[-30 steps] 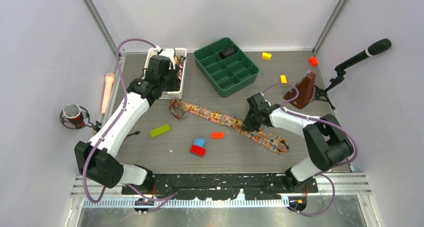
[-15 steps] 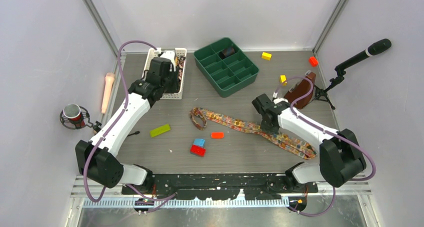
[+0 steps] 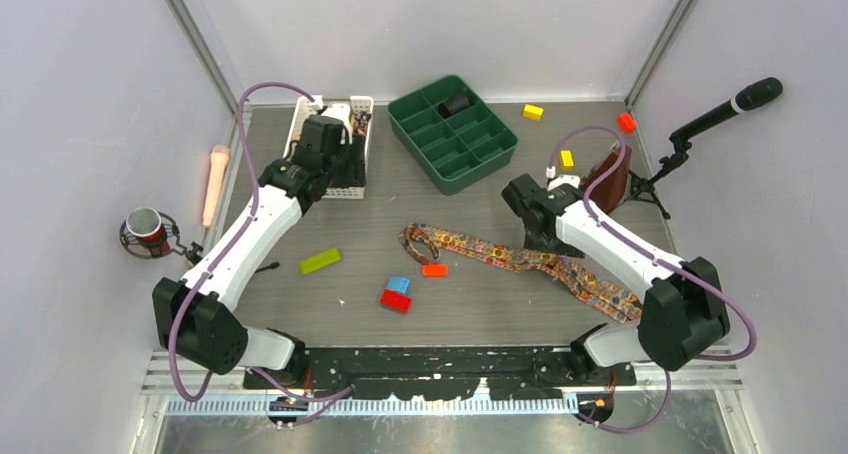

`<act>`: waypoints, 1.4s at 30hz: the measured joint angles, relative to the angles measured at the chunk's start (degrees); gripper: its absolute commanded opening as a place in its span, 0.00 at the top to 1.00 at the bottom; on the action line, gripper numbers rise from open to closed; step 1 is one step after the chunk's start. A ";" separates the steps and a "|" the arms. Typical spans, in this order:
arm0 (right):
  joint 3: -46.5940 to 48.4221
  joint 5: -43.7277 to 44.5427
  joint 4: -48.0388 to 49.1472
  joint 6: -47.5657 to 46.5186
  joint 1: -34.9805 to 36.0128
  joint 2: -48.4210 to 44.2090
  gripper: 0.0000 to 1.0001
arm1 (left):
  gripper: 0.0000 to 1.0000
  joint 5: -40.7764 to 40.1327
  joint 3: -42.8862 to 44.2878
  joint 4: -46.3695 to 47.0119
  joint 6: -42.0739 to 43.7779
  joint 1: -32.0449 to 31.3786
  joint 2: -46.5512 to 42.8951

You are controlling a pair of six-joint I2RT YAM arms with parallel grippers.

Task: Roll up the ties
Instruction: Flatten out the tie at the center of the board.

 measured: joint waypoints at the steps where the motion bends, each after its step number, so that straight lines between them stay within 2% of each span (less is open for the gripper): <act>1: 0.46 -0.17 0.81 -1.38 0.24 -0.28 0.22 | 0.40 -0.09 -0.02 0.00 -0.07 0.00 0.00; 2: 0.59 -0.50 1.55 -2.10 0.35 -0.76 0.24 | 0.40 -0.11 -0.04 0.00 -0.04 0.00 0.00; 3: 0.50 -2.03 3.08 -3.45 0.50 -1.60 0.33 | 0.40 -0.20 -0.07 0.00 -0.07 0.00 0.00; 4: 0.22 -4.20 5.16 -4.90 0.55 -2.86 0.37 | 0.40 -0.35 -0.07 -0.02 -0.07 0.00 0.00; 5: -0.50 -6.93 8.07 -6.29 0.57 -4.46 0.48 | 0.40 -0.44 -0.07 -0.02 -0.07 0.00 0.00; 6: -1.66 -9.94 11.30 -7.08 0.57 -6.21 0.53 | 0.41 -0.50 -0.07 -0.02 -0.07 0.00 0.00; 7: -3.39 -13.92 15.28 -7.96 0.57 -8.22 0.63 | 0.41 -0.52 -0.07 -0.07 -0.07 0.00 0.00; 9: -6.78 -22.84 23.23 -8.81 0.70 -10.62 0.66 | 0.42 -0.52 -0.07 -0.09 -0.09 0.00 -0.02; 12: -9.40 -34.82 34.10 -8.87 1.84 -7.58 0.62 | 0.42 -0.63 -0.44 -0.09 -0.11 0.00 -0.39; 14: -9.97 -39.78 40.09 -9.42 4.00 -3.19 0.43 | 0.42 -0.98 -1.05 -0.33 -0.13 0.00 -1.14; 17: -10.21 -44.44 46.38 -10.75 7.32 2.01 0.38 | 0.42 -1.42 -1.51 -0.74 -0.15 0.00 -2.25; 24: -9.73 -51.58 57.07 -13.29 12.24 9.18 0.45 | 0.42 -2.34 -1.75 -1.09 -0.13 0.00 -3.85; 30: -9.35 -52.59 61.33 -22.25 14.71 10.21 0.45 | 0.42 -2.69 -2.45 -1.64 -0.04 0.00 -5.09; 34: -6.16 -52.81 61.00 -29.66 15.69 12.37 0.46 | 0.42 -3.32 -2.60 -2.32 0.11 0.00 -6.29; 39: 0.70 -53.59 57.22 -37.53 16.00 18.29 0.54 | 0.42 -4.63 -2.78 -3.37 0.59 0.00 -7.98; 42: 3.17 -53.79 54.53 -40.33 16.00 21.14 0.56 | 0.41 -5.51 -2.78 -3.96 1.20 0.00 -8.55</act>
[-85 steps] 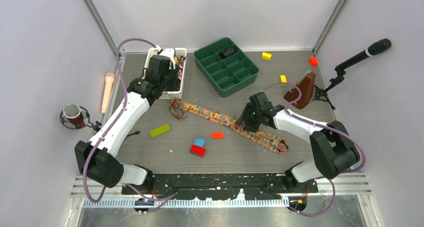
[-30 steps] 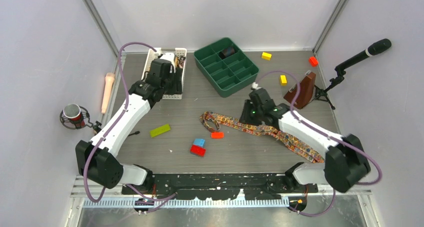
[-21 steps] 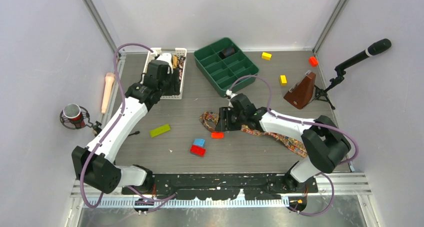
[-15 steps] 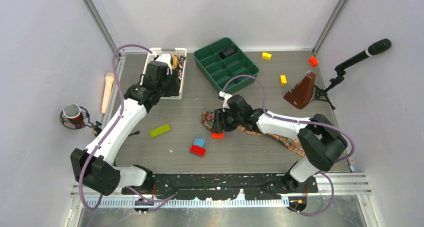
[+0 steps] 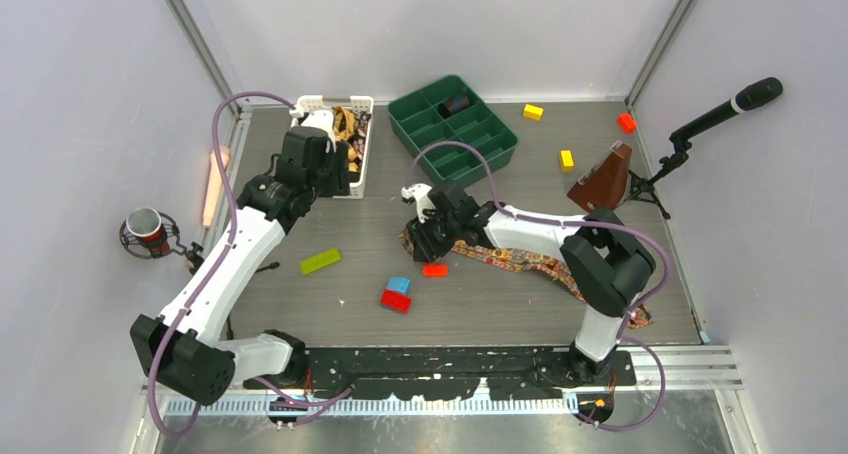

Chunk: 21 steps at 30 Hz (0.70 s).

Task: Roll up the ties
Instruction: Flatten out the tie at the center of the board.

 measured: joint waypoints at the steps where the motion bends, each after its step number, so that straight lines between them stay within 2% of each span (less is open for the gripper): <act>1: 0.37 -0.04 -0.72 -0.55 0.02 0.59 0.56 | 0.41 -0.22 0.00 -0.17 0.13 0.00 -0.20; 9: 1.25 0.04 -6.78 -4.28 0.96 1.68 0.59 | 0.41 -1.68 -0.15 -0.72 0.59 0.00 -2.01; 18: 1.40 0.02 -9.49 -5.22 1.95 1.68 0.93 | 0.41 -1.97 -0.48 -0.87 0.61 0.00 -2.03; 21: 2.51 -0.24 -10.84 -4.44 1.97 1.70 0.99 | 0.41 -2.10 -0.52 -1.07 0.72 0.00 -2.25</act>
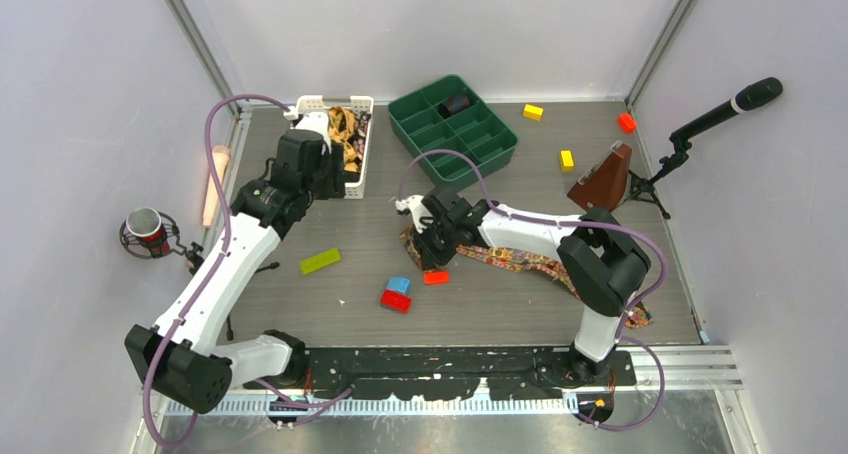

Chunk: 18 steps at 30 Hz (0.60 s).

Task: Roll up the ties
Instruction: Flatten out the tie at the center of the board.

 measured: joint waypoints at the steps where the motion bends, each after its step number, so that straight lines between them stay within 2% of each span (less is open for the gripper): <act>1: 0.59 -0.24 -0.35 0.22 0.00 0.00 1.00 | 0.41 -0.04 0.00 -0.07 0.07 0.00 -0.15; 5: 6.54 -2.03 -3.13 1.73 -0.04 1.01 1.00 | 0.41 -0.52 0.00 -0.52 0.31 0.00 -1.03; 13: 31.41 -7.23 -14.10 4.02 -1.31 14.34 1.00 | 0.41 -1.18 0.00 -2.75 1.03 0.00 -2.97; 18: 40.98 -10.05 -20.98 5.11 -4.02 23.96 0.91 | 0.40 -1.40 0.00 -3.54 1.03 0.00 -4.42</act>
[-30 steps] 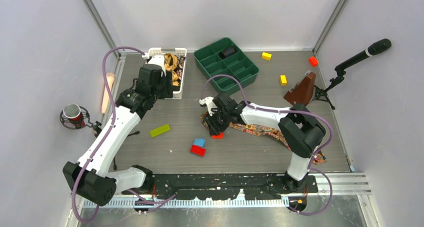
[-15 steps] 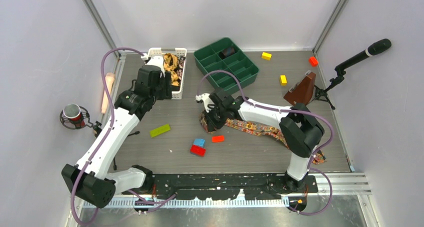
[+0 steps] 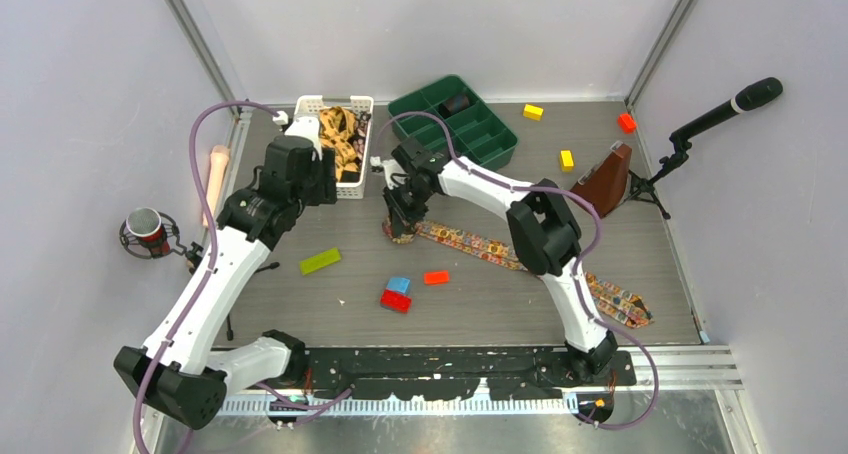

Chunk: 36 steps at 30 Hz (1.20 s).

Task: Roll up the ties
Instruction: Flatten out the tie at the center of the board.

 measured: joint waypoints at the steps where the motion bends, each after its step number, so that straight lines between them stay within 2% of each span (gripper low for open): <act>1: 1.44 -0.35 -1.40 0.17 -0.44 1.60 0.90 | 0.41 0.00 0.00 -0.11 0.00 0.00 -0.17; 4: 4.90 -0.79 -4.28 0.33 -1.66 5.16 0.82 | 0.40 0.00 0.00 -0.39 -0.04 0.00 -0.44; 10: 13.51 -1.97 -6.91 0.48 -2.86 9.53 0.78 | 0.40 0.04 0.00 -1.16 -0.13 0.00 -0.44; 12: 17.07 -2.86 -7.15 0.76 -2.97 10.82 0.71 | 0.40 0.07 0.00 -1.31 -0.15 0.00 -0.44; 13: 19.12 -3.39 -7.21 0.92 -3.21 11.65 0.62 | 0.41 0.07 0.00 -1.36 -0.17 0.00 -0.46; 15: 22.38 -4.48 -7.28 1.55 -3.54 13.03 0.53 | 0.40 0.09 0.00 -1.60 -0.20 0.00 -0.57; 18: 26.71 -5.79 -6.23 2.19 -3.89 15.39 0.46 | 0.41 0.13 0.00 -1.64 -0.24 0.00 -0.76; 21: 27.15 -5.68 -3.76 2.54 -4.20 16.13 0.40 | 0.40 0.20 0.00 -1.73 -0.31 0.00 -0.81; 25: 23.63 -4.37 5.64 4.57 -4.81 15.82 0.36 | 0.40 0.70 0.00 -2.08 -0.48 0.00 -0.85; 28: 16.11 -2.64 14.58 7.50 -5.53 13.81 0.35 | 0.40 0.79 0.00 -2.08 -0.68 0.00 -1.07; 31: 8.50 0.81 18.45 9.16 -6.19 9.81 0.35 | 0.40 0.81 0.00 -2.05 -1.25 0.00 -1.27; 33: 3.58 4.57 18.78 9.68 -6.43 5.51 0.40 | 0.40 0.98 0.00 -2.03 -1.44 0.00 -1.31; 36: -3.74 10.27 18.53 10.47 -6.82 -2.86 0.53 | 0.40 1.22 -0.02 -1.97 -1.53 0.00 -1.31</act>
